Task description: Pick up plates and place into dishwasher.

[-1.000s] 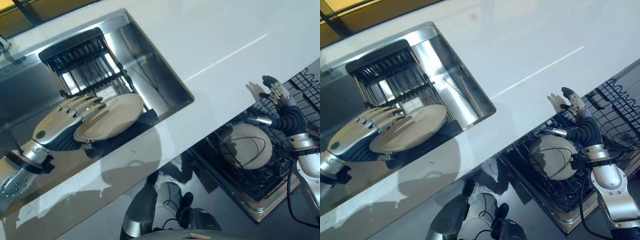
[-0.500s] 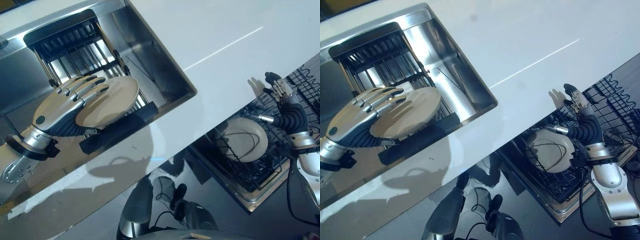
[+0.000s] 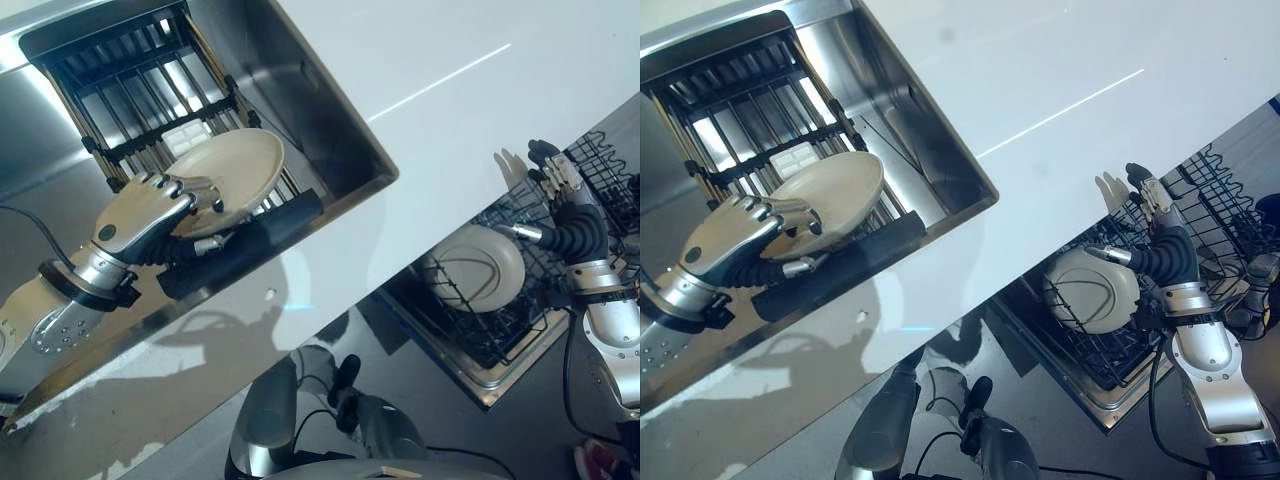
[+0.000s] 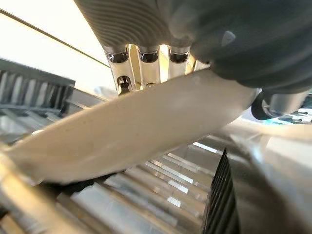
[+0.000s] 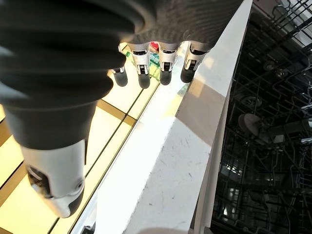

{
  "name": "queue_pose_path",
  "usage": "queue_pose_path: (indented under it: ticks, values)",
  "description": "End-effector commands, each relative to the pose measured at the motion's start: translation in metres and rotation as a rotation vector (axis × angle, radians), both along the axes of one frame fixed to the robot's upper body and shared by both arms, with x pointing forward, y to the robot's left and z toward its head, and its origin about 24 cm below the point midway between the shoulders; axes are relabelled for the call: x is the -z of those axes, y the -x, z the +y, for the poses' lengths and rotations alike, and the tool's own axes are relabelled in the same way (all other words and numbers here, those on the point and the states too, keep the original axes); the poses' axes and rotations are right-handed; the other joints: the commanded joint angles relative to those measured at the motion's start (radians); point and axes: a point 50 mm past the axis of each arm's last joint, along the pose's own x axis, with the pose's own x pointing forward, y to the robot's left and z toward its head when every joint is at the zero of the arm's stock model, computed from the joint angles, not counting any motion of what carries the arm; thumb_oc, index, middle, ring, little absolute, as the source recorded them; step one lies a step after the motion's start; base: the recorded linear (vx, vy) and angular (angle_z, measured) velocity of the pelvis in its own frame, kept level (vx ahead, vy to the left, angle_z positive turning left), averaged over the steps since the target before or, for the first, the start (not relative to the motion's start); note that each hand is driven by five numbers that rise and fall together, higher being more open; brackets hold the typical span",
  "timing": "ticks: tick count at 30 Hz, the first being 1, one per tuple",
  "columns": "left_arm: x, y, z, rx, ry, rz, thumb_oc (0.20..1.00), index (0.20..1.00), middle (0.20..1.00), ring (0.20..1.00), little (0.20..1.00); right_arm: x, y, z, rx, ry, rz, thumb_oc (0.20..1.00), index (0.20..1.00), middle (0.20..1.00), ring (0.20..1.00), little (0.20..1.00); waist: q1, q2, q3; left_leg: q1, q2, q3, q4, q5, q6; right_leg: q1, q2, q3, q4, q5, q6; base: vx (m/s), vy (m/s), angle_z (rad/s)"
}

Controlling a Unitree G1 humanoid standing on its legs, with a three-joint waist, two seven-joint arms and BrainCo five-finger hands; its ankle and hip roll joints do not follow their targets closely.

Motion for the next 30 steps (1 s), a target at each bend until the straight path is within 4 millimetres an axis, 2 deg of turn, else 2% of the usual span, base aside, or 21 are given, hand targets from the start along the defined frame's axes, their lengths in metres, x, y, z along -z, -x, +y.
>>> queue_pose_path:
  ticks: [1, 15, 21, 25, 30]
  values:
    - [0.029, -0.004, 0.019, -0.130, 0.033, 0.129, 0.200, 0.200, 0.200, 0.200, 0.200, 0.001, -0.004, 0.000, 0.003, 0.019, 0.003, 1.000, 1.000, 1.000, 1.000, 1.000, -0.049, 0.042, -0.009, 0.046, 0.011, 0.017, -0.064, -0.011, 0.009, -0.027, -0.004, 0.045, 0.043, 0.037, 0.048, 0.00, 0.001, -0.03]
    - [0.028, 0.000, 0.027, -0.159, 0.102, 0.084, 0.200, 0.200, 0.200, 0.200, 0.200, 0.005, -0.003, 0.002, 0.007, 0.008, 0.008, 1.000, 1.000, 1.000, 1.000, 1.000, -0.036, 0.046, -0.041, 0.080, 0.007, 0.010, -0.095, -0.010, 0.009, -0.002, -0.002, 0.037, 0.030, 0.027, 0.045, 0.00, 0.000, 0.00]
    - [0.015, 0.008, 0.042, -0.209, 0.200, -0.098, 0.200, 0.200, 0.200, 0.200, 0.200, 0.011, 0.000, 0.003, 0.018, 0.006, 0.017, 1.000, 1.000, 1.000, 1.000, 1.000, -0.026, 0.058, -0.080, 0.109, 0.002, 0.000, -0.119, -0.007, 0.008, 0.019, -0.006, 0.027, 0.028, 0.012, 0.040, 0.00, 0.000, 0.00]
    - [0.004, 0.021, 0.053, -0.229, 0.271, -0.246, 0.200, 0.200, 0.200, 0.200, 0.200, 0.019, 0.005, 0.006, 0.034, 0.002, 0.031, 1.000, 1.000, 1.000, 1.000, 1.000, -0.010, 0.070, -0.124, 0.131, -0.005, -0.015, -0.137, -0.004, 0.005, 0.036, -0.009, 0.015, 0.031, -0.006, 0.034, 0.00, 0.000, 0.00]
    - [0.003, 0.033, 0.058, -0.248, 0.291, -0.307, 0.200, 0.200, 0.200, 0.200, 0.200, 0.026, 0.008, 0.009, 0.043, -0.001, 0.055, 1.000, 1.000, 1.000, 1.000, 1.000, -0.002, 0.080, -0.182, 0.157, -0.007, -0.033, -0.161, 0.001, -0.003, 0.057, -0.009, 0.007, 0.030, -0.024, 0.027, 0.04, -0.018, 0.07]
